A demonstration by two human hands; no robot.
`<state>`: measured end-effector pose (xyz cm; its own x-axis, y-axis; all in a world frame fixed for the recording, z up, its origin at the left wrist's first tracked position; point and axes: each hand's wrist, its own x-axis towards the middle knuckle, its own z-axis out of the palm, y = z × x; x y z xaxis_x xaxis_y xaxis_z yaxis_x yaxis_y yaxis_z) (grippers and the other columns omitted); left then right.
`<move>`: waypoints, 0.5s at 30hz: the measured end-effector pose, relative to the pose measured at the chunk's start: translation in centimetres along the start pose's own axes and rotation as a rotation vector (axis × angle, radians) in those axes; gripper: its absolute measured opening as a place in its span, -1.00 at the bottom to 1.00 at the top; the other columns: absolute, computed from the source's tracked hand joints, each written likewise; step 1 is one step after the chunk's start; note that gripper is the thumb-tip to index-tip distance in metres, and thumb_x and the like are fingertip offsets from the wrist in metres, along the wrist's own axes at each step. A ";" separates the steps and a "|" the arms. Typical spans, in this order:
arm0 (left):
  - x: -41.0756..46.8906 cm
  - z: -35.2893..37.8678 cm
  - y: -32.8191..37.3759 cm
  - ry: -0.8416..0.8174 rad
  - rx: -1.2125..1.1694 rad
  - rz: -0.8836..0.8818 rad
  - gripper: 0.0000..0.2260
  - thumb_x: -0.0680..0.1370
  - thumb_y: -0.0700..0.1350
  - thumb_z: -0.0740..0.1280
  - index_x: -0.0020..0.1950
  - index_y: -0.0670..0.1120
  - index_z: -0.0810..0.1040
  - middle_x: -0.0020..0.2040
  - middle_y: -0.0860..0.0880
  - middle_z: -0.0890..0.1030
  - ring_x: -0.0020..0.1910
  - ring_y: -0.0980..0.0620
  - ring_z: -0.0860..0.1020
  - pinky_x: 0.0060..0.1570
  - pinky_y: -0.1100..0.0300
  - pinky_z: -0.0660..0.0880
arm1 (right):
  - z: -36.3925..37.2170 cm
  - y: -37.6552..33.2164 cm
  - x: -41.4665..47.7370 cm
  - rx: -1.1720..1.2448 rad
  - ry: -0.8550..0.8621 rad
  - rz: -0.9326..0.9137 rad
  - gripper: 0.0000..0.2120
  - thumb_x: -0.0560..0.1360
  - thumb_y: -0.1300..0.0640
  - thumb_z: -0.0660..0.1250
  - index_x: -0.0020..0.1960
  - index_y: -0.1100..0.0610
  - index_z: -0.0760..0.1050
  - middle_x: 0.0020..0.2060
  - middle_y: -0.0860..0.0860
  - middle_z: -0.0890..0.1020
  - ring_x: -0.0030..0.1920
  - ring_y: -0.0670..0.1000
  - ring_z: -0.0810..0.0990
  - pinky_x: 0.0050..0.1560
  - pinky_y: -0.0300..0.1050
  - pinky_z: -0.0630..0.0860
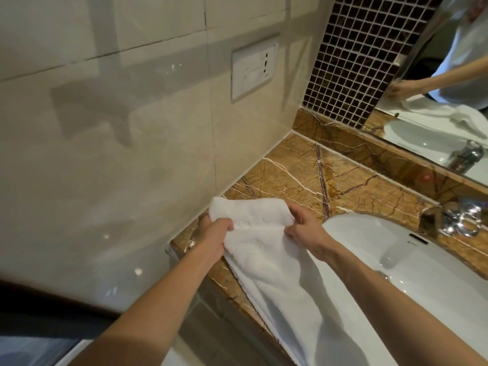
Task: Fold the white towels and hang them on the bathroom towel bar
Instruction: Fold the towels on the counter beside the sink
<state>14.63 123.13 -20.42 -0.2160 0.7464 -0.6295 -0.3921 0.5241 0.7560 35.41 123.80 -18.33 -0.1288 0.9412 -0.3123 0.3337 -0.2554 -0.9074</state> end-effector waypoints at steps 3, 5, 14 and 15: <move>-0.4 0.1 -0.7 0.071 0.217 0.076 -0.52 0.37 -0.39 0.27 0.27 -0.11 0.40 -0.07 -0.03 0.55 -0.17 0.01 0.54 -0.38 0.21 0.48 | 1.0 0.6 0.1 -0.068 -0.033 0.005 -0.36 0.34 0.55 0.10 0.22 0.01 0.51 -0.04 -0.16 0.62 -0.08 -0.22 0.62 -0.20 -0.32 0.55; -0.6 0.3 -0.9 0.111 0.250 0.073 -0.52 0.40 -0.35 0.32 0.29 -0.10 0.36 -0.13 0.02 0.49 -0.23 0.09 0.48 -0.49 0.27 0.38 | 1.7 1.2 0.2 -0.114 0.003 0.029 -0.45 0.36 0.51 0.12 0.20 0.08 0.52 -0.12 -0.14 0.62 -0.21 -0.26 0.62 -0.36 -0.39 0.49; -0.2 0.4 0.4 0.267 0.449 0.201 -0.61 0.47 -0.30 0.34 0.30 -0.18 0.41 0.20 -0.17 0.54 -0.04 -0.08 0.51 -0.32 0.29 0.48 | 2.4 2.3 1.7 -0.320 0.227 0.050 -0.84 0.41 0.23 0.24 -0.04 0.09 0.51 -0.23 -0.01 0.65 -0.20 0.04 0.60 -0.33 -0.22 0.42; -0.6 0.6 0.2 0.297 0.503 0.257 -0.55 0.48 -0.31 0.32 0.35 -0.16 0.33 0.27 -0.17 0.49 0.05 -0.10 0.50 -0.19 0.25 0.51 | 2.5 2.5 1.6 -0.328 0.243 0.009 -0.86 0.43 0.21 0.24 -0.04 0.08 0.51 -0.20 -0.02 0.65 -0.17 0.02 0.60 -0.28 -0.19 0.44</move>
<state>15.23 123.02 -19.80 -0.5145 0.7661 -0.3853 0.1569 0.5259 0.8360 33.71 124.08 -21.78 0.0871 0.9742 -0.2083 0.6193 -0.2168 -0.7546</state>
